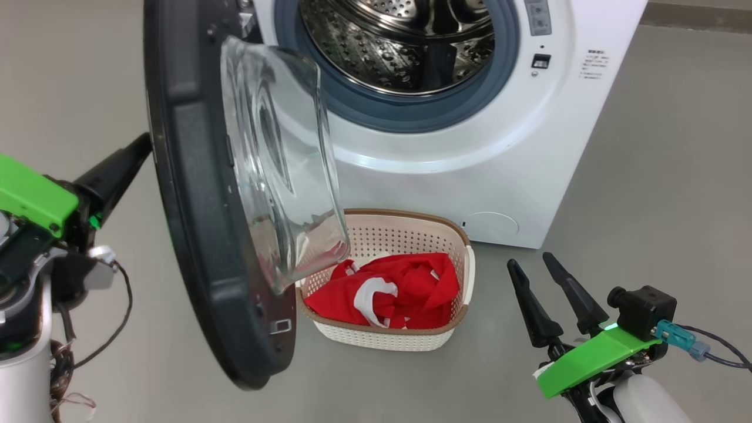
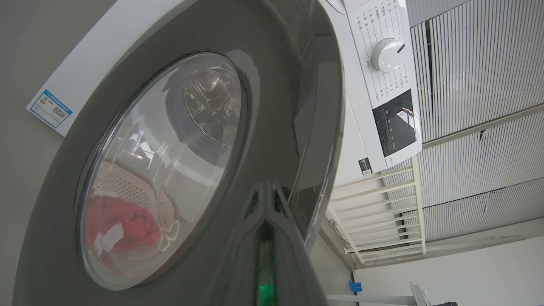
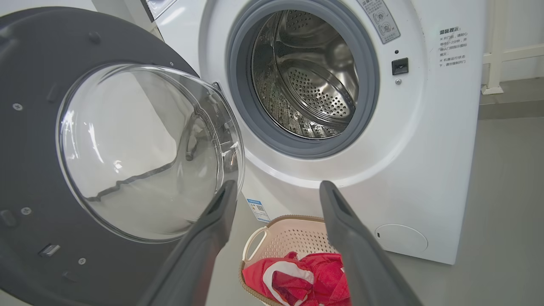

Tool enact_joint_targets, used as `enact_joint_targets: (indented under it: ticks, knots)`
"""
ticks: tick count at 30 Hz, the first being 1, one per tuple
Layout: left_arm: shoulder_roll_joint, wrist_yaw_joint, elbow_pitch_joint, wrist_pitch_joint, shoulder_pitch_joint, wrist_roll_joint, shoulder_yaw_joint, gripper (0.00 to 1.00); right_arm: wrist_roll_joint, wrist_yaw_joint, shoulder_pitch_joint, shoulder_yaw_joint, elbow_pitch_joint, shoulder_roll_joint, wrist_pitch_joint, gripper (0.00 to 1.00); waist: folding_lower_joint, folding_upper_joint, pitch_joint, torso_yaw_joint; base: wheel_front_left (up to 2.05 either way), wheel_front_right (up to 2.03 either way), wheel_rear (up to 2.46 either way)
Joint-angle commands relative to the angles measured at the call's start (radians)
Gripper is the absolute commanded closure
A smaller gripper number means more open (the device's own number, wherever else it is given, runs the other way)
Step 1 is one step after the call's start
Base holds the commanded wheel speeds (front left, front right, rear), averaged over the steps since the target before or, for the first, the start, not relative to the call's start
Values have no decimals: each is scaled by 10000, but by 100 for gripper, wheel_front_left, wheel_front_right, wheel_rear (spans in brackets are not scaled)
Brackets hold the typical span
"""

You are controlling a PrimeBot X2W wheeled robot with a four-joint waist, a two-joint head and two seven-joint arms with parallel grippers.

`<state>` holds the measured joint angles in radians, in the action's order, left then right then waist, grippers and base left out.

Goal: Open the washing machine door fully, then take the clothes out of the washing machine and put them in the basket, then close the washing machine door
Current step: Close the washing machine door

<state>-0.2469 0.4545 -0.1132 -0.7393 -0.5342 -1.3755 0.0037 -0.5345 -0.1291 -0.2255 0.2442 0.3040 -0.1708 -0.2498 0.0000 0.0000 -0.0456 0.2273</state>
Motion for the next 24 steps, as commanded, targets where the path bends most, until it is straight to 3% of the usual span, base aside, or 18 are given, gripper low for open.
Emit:
enact_joint_targets:
  ticks: [1,24]
  knots:
    - [-181,-30,-418,-108,-127,-31,172,100,-17,-16,-224,217,-233,22,-120,0,0,0,-60,-132,0,0,0]
    - [223,-333,-586,179,-145,77,-48,100,-26,-16,-408,361,-187,-127,-120,0,0,0,-291,-1618,0,0,0]
